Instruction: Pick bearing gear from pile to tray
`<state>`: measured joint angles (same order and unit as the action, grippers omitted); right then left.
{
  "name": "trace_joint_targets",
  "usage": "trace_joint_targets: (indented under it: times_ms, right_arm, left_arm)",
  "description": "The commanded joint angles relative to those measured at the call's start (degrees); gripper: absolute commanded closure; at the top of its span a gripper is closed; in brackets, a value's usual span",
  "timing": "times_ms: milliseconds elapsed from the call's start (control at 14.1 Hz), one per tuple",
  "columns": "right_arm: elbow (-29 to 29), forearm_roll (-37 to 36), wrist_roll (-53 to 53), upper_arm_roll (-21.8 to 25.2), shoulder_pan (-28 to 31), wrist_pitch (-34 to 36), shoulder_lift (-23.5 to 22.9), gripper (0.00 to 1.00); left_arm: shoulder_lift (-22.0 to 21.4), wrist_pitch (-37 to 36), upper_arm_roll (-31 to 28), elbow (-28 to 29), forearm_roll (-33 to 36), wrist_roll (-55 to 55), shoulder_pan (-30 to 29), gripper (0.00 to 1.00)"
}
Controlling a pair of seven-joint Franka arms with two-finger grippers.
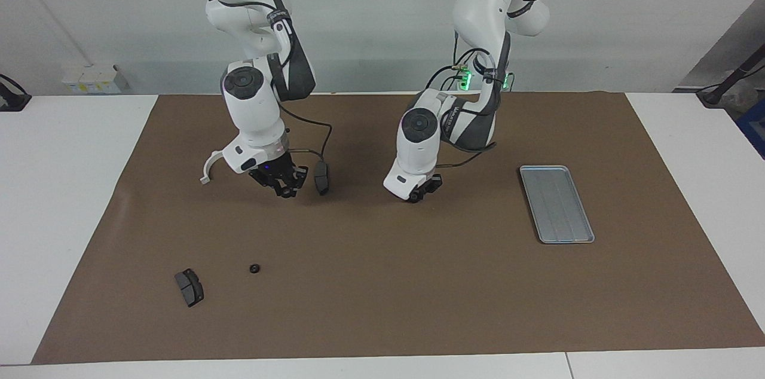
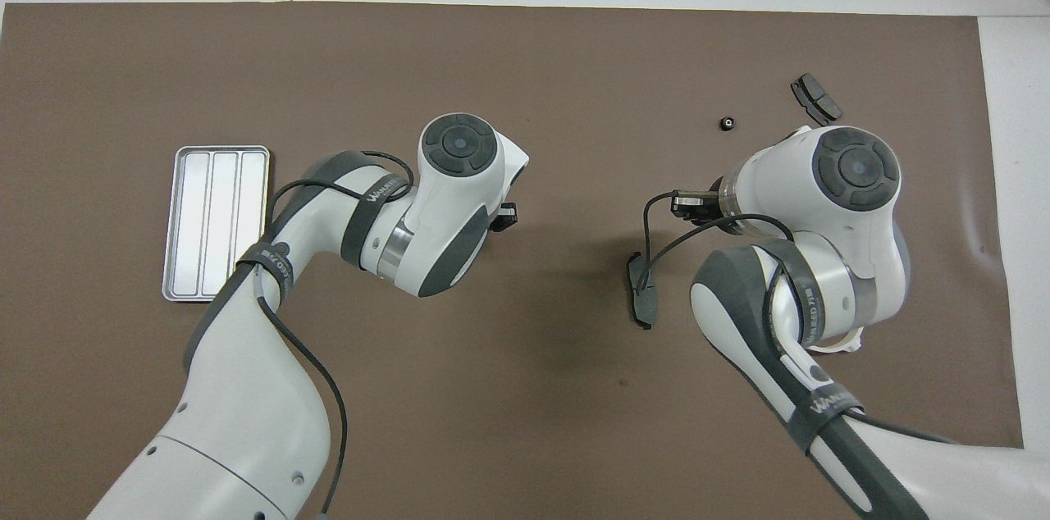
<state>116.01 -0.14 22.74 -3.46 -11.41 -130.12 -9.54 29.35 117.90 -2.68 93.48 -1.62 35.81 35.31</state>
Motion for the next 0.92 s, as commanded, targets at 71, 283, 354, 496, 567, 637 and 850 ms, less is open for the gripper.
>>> trace_joint_targets:
  times_ms: [71,283,354,496,567,637,850]
  right_arm:
    - [-3.6,1.8,5.3,-0.2,-3.6,-0.3,-2.8,1.00]
    - [-4.5,1.2,13.8,-0.2,-9.9,-4.9,-5.4,1.00]
    - [-4.8,1.3,15.2,-0.2,-11.8,-6.3,-6.3,1.00]
    - [-9.5,0.6,19.9,-0.2,-15.6,-7.7,-11.1,1.00]
    - [-13.4,0.7,22.6,-0.1,-18.0,-7.3,-14.4,1.00]
    - [-16.8,0.7,26.4,0.1,-20.6,-6.8,-17.2,1.00]
    - [-22.1,-3.0,33.9,-0.1,-23.6,-6.5,-21.6,1.00]
  left_arm:
    - [-2.4,-1.3,0.4,-1.8,-0.6,-4.0,-7.3,0.63]
    - [-3.0,-1.5,0.6,-1.8,-1.4,-12.8,-14.2,0.63]
    - [-3.0,-1.9,0.6,-1.7,-1.9,-17.3,-16.8,0.63]
    - [-3.0,-2.7,0.3,-1.5,-2.2,-26.9,-21.8,0.63]
    - [-2.9,-3.6,0.2,-1.5,-2.2,-31.4,-23.9,0.63]
    - [-2.9,-4.8,0.1,-1.5,-2.2,-35.0,-25.9,0.63]
    - [-2.5,-6.0,0.0,-1.0,-2.2,-44.4,-31.0,0.61]
